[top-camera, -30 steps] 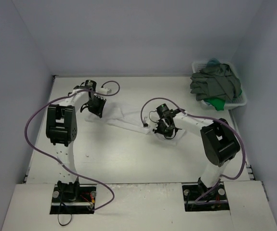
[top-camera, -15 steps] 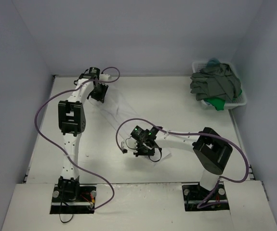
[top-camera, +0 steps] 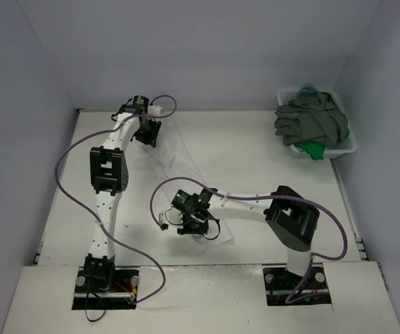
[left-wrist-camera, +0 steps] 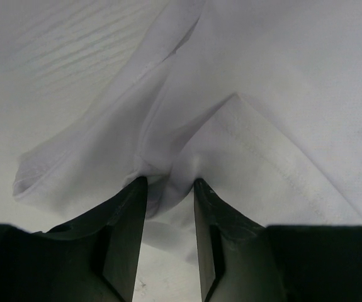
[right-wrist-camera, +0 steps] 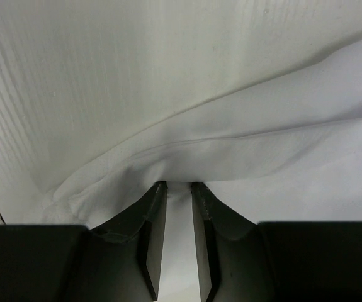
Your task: Fold and stack the t-shirts
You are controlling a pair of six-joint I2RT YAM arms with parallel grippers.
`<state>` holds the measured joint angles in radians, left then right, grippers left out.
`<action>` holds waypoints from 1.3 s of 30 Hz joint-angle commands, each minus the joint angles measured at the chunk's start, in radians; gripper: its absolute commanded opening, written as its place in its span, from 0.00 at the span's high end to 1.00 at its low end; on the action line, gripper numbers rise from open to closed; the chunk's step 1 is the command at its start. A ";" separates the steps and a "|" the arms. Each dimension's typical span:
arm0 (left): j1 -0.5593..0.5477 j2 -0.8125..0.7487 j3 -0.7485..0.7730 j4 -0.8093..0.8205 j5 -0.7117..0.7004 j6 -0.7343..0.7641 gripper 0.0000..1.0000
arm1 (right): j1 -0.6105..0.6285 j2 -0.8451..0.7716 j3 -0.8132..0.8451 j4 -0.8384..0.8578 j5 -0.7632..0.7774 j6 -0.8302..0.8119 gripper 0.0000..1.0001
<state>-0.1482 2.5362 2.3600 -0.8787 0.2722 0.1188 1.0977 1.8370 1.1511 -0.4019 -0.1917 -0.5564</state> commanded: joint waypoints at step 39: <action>-0.016 -0.591 -0.157 -0.036 -0.070 0.044 0.30 | -0.180 -0.514 -0.132 0.052 0.005 -0.180 0.49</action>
<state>-0.1577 2.1311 2.2635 -0.9165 0.1852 0.1326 0.9016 1.4136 1.0721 -0.3523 -0.1715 -0.6415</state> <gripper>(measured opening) 0.694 0.487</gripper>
